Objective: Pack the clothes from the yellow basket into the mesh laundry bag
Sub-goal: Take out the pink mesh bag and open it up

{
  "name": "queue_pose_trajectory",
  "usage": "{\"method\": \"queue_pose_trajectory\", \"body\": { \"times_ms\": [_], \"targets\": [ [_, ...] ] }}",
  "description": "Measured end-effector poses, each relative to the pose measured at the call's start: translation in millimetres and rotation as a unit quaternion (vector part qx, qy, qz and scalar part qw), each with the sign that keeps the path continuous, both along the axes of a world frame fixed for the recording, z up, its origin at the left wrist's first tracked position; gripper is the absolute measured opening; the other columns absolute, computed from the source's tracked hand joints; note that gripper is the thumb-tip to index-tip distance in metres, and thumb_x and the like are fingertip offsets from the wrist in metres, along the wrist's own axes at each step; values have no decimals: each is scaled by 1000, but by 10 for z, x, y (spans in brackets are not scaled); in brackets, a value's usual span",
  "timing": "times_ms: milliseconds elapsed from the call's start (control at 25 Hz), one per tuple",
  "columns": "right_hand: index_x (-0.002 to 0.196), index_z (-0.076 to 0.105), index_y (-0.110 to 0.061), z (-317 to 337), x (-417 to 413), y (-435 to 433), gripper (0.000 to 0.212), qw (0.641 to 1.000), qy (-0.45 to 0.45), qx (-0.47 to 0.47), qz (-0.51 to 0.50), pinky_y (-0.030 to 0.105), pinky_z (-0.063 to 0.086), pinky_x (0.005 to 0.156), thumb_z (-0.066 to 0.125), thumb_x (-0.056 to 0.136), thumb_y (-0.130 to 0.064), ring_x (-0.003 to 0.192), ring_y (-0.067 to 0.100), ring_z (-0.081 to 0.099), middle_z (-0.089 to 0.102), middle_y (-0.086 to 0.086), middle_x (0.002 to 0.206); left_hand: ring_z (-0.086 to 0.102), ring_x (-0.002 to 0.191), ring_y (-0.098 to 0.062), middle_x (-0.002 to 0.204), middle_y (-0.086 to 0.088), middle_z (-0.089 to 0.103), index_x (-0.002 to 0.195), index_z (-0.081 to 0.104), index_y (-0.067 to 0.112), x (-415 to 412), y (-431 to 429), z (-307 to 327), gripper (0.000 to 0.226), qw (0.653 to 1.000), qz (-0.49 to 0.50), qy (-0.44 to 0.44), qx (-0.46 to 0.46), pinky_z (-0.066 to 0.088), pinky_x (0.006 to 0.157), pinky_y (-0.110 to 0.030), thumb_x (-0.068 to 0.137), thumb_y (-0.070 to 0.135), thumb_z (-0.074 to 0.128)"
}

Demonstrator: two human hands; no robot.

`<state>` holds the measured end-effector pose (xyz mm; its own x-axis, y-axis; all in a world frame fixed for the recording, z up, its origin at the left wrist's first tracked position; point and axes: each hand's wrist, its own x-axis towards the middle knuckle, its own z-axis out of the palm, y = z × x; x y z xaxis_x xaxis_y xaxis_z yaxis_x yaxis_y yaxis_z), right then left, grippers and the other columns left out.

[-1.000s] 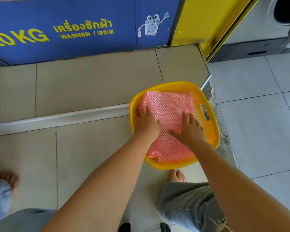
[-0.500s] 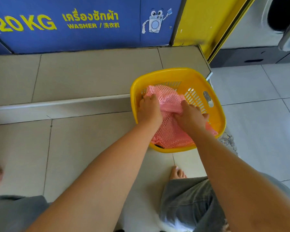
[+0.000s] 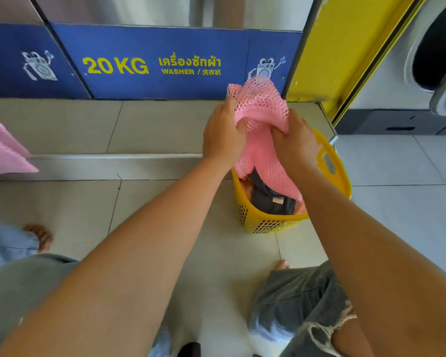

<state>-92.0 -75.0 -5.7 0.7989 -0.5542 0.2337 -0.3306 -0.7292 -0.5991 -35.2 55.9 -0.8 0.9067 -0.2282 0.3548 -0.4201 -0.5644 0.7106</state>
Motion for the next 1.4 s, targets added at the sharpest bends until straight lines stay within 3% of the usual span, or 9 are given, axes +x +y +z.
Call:
{"method": "queue_pose_trajectory", "body": {
  "times_ms": [120, 280, 480, 600, 800, 920, 1040, 1240, 1400],
  "targets": [
    [104, 52, -14, 181, 235, 475, 24, 992, -46, 82, 85, 45, 48, 77, 50, 91, -35, 94, 31, 60, 65, 4, 98, 59, 96, -26, 108, -8, 64, 118, 57, 7, 60, 522, 132, 31, 991, 85, -80, -69, 41, 73, -25, 90, 21, 59],
    [103, 53, -16, 274, 451, 1128, 24, 968, -53, 161, 185, 49, 51, 82, 52, 90, -37, 92, 25, 60, 65, 0, 96, 54, 104, -20, 118, -9, 60, 121, 54, 5, 112, 1134, 267, 34, 972, 173, -119, -111, 30, 74, -12, 90, 18, 58],
    [121, 54, -23, -192, 469, 1330, 30, 960, 73, 177, 204, 41, 48, 87, 48, 95, -35, 105, 28, 60, 65, 3, 115, 52, 107, -17, 123, -7, 55, 122, 53, 10, 164, 1645, -140, 41, 988, 134, 60, -41, 33, 80, -19, 85, 18, 68],
    [130, 51, -18, -629, 383, 1273, 39, 952, 185, 139, 202, 37, 45, 89, 43, 98, -39, 113, 32, 60, 63, 8, 124, 56, 97, -21, 108, -4, 58, 111, 63, 12, 84, 1790, -513, 29, 983, 105, 139, 55, 40, 76, -26, 83, 14, 69],
    [132, 48, -14, -995, 302, 1342, 36, 925, 299, 62, 225, 44, 47, 100, 37, 103, -31, 117, 33, 58, 58, 10, 131, 57, 79, -12, 94, 2, 61, 112, 61, 11, 10, 1816, -798, 28, 952, 53, 299, -35, 43, 55, -10, 85, 3, 66],
    [130, 46, -17, -1139, 319, 1374, 35, 935, 286, 88, 188, 46, 52, 92, 45, 98, -31, 109, 32, 60, 60, 10, 126, 62, 92, -14, 109, -2, 63, 120, 58, 16, 45, 1821, -930, 39, 918, 48, 385, -83, 49, 66, -17, 84, 5, 70],
    [132, 44, -23, -1221, 291, 1400, 46, 941, 259, 91, 198, 48, 47, 97, 58, 89, -32, 116, 30, 51, 53, 7, 128, 61, 107, -20, 118, -8, 62, 119, 60, 22, 57, 1795, -1086, 43, 905, 54, 411, -96, 47, 70, -23, 82, 5, 72],
    [107, 62, -26, -1333, 259, 1499, 21, 944, 206, 103, 236, 46, 48, 91, 52, 90, -34, 101, 24, 59, 62, -1, 109, 60, 108, -21, 119, -6, 61, 125, 58, 24, 43, 1784, -1193, 48, 890, 48, 439, -112, 49, 75, -27, 82, 9, 74],
    [108, 65, -26, -1336, 228, 1600, 25, 939, 202, 102, 260, 45, 49, 90, 50, 94, -40, 98, 20, 61, 68, -4, 103, 61, 92, -11, 114, 0, 64, 122, 60, 24, 26, 1804, -1196, 43, 886, 14, 447, -121, 47, 65, -22, 84, 8, 72]
  ]
}}
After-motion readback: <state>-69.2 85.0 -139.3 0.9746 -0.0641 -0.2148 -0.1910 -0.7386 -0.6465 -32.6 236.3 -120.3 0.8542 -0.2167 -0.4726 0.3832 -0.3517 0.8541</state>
